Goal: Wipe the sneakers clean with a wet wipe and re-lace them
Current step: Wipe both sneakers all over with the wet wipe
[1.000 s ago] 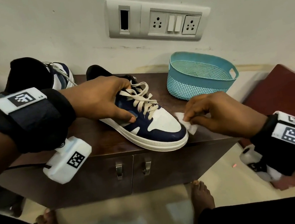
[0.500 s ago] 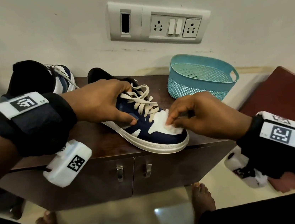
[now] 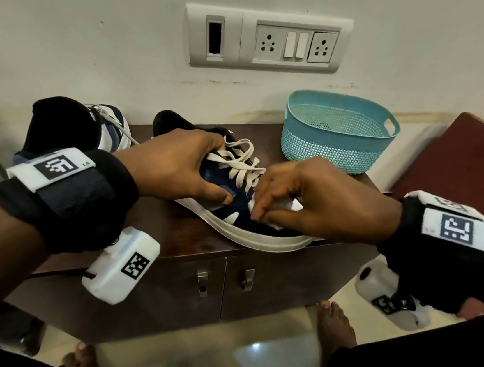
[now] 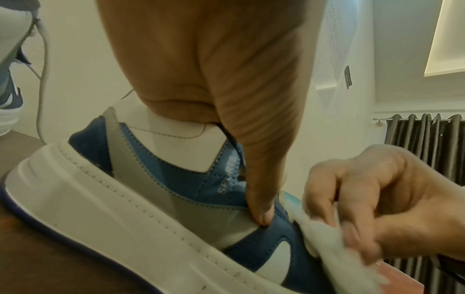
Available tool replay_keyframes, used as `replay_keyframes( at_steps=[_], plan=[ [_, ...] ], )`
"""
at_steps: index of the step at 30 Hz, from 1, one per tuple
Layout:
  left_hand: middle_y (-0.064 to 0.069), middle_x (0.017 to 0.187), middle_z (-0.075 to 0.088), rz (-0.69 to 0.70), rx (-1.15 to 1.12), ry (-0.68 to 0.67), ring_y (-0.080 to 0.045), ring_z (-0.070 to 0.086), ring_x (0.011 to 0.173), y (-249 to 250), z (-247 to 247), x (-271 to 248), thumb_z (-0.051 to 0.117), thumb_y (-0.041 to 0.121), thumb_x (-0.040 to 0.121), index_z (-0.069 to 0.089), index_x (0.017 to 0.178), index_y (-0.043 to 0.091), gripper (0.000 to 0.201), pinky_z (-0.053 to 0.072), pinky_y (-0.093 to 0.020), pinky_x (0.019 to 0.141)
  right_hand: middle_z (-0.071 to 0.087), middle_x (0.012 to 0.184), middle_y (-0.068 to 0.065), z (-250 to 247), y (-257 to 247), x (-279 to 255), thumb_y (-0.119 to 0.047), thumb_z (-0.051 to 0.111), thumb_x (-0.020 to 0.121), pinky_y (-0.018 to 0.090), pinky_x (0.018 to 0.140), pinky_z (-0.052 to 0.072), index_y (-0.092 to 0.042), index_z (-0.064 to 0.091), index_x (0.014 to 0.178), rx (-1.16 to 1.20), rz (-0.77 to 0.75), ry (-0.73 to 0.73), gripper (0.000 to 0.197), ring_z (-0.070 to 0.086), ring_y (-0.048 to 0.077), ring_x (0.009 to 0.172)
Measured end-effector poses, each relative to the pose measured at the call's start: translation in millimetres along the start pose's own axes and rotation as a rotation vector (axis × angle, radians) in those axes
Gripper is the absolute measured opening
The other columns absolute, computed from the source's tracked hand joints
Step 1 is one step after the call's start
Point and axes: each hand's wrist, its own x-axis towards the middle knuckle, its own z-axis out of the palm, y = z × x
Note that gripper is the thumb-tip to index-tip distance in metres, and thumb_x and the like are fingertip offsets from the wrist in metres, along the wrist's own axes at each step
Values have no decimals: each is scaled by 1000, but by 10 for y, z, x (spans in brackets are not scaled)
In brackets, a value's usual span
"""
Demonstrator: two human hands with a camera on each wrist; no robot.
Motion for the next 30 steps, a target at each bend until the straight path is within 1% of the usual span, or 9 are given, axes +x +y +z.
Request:
replay_keyframes(
  at_steps=[3, 5, 8, 10, 15, 19, 21, 26, 30],
  plan=[
    [8, 85, 65, 0, 2, 1, -7, 62, 76, 8, -2, 5, 84, 51, 72, 56, 91, 27, 41, 49, -31, 68, 74, 99, -9, -69, 88, 14, -12, 80, 86, 18, 82, 52, -20, 82, 95, -24, -33, -32, 12, 70, 4, 92],
    [8, 85, 65, 0, 11, 3, -9, 62, 78, 6, -4, 2, 83, 52, 72, 55, 91, 27, 42, 50, -32, 70, 74, 98, -9, -155, 302, 25, -10, 80, 85, 18, 80, 51, -23, 81, 93, -125, 70, 32, 16, 70, 7, 90],
    [8, 85, 64, 6, 29, 11, -7, 60, 77, 5, -1, 2, 83, 53, 72, 53, 89, 28, 43, 47, -29, 66, 75, 95, -11, -230, 485, -3, -11, 79, 84, 31, 80, 53, -27, 81, 90, -111, 261, 96, 16, 70, 12, 87],
    [9, 85, 64, 4, 32, 12, -6, 60, 77, 0, 4, 2, 82, 54, 72, 53, 90, 29, 42, 46, -27, 66, 75, 95, -11, -177, 369, 0, -14, 80, 85, 35, 81, 55, -26, 81, 92, -19, 230, 89, 14, 70, 8, 87],
    [10, 86, 65, 3, 11, 7, -9, 61, 78, 14, 6, 10, 82, 53, 71, 55, 91, 28, 42, 50, -34, 71, 74, 98, -10, -32, 104, 44, -12, 80, 87, 22, 83, 53, -21, 81, 96, 60, 15, -13, 12, 71, 7, 93],
    [10, 85, 64, 5, 22, 20, -7, 61, 78, 12, -3, -3, 82, 54, 71, 53, 88, 29, 42, 47, -30, 69, 76, 94, -10, -194, 498, 94, -11, 79, 85, 18, 73, 44, -27, 81, 91, -73, 250, 119, 17, 66, -5, 82],
    [9, 87, 65, 0, 23, 17, -9, 62, 79, 1, -1, -10, 83, 54, 71, 54, 90, 29, 43, 51, -35, 72, 77, 91, -11, -227, 546, 80, -12, 79, 85, 20, 73, 48, -26, 81, 90, -5, 326, 143, 14, 67, -5, 81],
    [9, 89, 66, -4, 10, 10, -9, 63, 80, -9, 13, -11, 82, 55, 71, 56, 93, 28, 44, 53, -39, 75, 77, 95, -8, -73, 225, 94, -14, 81, 86, 22, 84, 56, -23, 81, 92, 175, 191, 65, 11, 72, 6, 90],
    [8, 86, 64, 2, 30, 18, -8, 60, 77, 3, 4, -1, 83, 54, 72, 54, 89, 27, 43, 48, -32, 68, 77, 92, -12, -154, 468, 115, -13, 78, 85, 21, 79, 49, -27, 82, 91, 30, 306, 128, 15, 69, 1, 87]
  ],
)
